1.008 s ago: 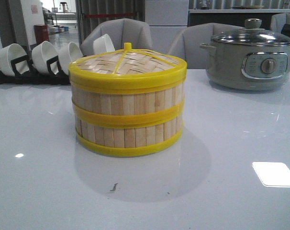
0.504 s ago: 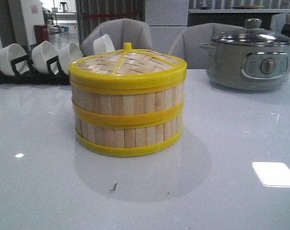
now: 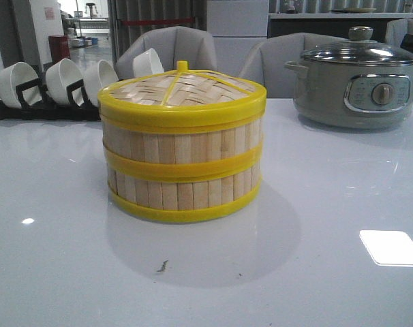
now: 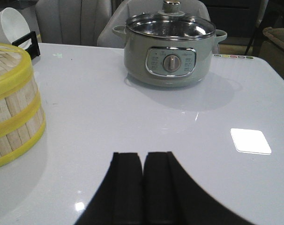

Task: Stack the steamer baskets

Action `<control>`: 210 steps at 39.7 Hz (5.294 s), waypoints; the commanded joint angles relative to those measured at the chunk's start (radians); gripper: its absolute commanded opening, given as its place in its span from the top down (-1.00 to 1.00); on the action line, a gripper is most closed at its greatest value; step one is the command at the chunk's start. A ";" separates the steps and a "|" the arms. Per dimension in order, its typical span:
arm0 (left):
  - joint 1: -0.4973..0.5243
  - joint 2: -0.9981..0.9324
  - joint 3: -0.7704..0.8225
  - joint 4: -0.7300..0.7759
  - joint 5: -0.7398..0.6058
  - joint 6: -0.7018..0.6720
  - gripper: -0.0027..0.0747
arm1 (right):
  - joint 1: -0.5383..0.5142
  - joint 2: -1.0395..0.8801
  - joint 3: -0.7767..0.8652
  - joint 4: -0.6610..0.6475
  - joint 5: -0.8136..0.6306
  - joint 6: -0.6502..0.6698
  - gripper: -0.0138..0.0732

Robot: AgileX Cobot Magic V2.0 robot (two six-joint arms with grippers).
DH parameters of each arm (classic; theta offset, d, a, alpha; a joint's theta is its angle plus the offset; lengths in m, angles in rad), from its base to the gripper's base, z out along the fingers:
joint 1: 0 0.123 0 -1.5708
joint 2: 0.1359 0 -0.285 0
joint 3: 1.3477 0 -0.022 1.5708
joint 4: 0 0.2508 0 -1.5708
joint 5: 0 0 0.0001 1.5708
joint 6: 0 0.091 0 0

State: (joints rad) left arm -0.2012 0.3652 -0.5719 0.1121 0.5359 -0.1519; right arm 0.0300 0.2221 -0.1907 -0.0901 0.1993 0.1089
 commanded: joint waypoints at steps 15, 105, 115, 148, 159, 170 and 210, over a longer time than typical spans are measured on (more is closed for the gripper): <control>0.176 -0.167 0.374 -0.013 -0.710 -0.006 0.72 | -0.005 0.008 -0.030 -0.010 -0.087 -0.006 0.55; 0.187 -0.383 0.580 -0.025 -0.678 0.055 0.72 | -0.005 0.008 -0.030 -0.010 -0.087 -0.006 0.55; 0.187 -0.383 0.580 -0.025 -0.678 0.055 0.72 | -0.005 0.008 -0.030 -0.010 -0.087 -0.006 0.55; 0.187 -0.383 0.580 -0.025 -0.678 0.055 0.72 | -0.012 -0.087 -0.030 -0.010 -0.137 -0.006 0.55; 0.187 -0.383 0.580 -0.025 -0.678 0.055 0.72 | -0.043 -0.184 -0.030 -0.011 -0.106 -0.006 0.60; 0.187 -0.383 0.580 -0.025 -0.678 0.055 0.72 | -0.044 -0.226 0.053 -0.011 -0.067 -0.006 0.62; 0.187 -0.383 0.580 -0.025 -0.678 0.055 0.72 | -0.045 -0.254 0.205 0.009 -0.167 0.040 0.62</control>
State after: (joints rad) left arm -0.0150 -0.0048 0.0066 0.0902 -0.0625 -0.0940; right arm -0.0087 -0.0103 0.0299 -0.0843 0.1134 0.1360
